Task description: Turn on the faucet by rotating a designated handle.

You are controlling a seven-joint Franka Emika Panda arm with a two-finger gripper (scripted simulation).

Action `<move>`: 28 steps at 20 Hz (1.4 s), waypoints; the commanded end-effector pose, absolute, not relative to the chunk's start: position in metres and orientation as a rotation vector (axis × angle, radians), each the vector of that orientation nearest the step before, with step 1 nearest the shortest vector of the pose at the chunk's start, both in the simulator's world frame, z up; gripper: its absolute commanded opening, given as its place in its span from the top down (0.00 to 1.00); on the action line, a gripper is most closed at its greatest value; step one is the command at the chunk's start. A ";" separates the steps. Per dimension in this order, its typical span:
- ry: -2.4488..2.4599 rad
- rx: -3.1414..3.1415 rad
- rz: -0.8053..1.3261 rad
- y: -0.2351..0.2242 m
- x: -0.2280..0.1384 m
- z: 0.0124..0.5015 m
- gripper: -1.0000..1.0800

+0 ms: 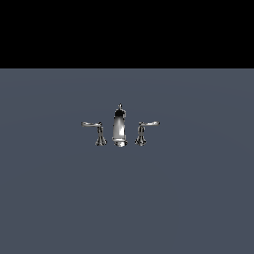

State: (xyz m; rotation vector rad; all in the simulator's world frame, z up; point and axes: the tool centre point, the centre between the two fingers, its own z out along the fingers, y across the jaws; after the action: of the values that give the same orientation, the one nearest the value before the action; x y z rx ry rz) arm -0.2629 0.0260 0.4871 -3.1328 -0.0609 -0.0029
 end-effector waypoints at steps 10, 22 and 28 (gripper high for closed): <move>0.020 -3.133 -0.003 0.032 -0.251 0.474 1.00; 0.373 -3.110 -0.002 0.049 -0.196 0.416 1.00; 0.612 -3.071 -0.001 0.053 -0.156 0.376 1.00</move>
State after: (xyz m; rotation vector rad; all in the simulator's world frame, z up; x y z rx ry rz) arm -0.1659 0.0526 0.3863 -3.0832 0.5504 -0.0003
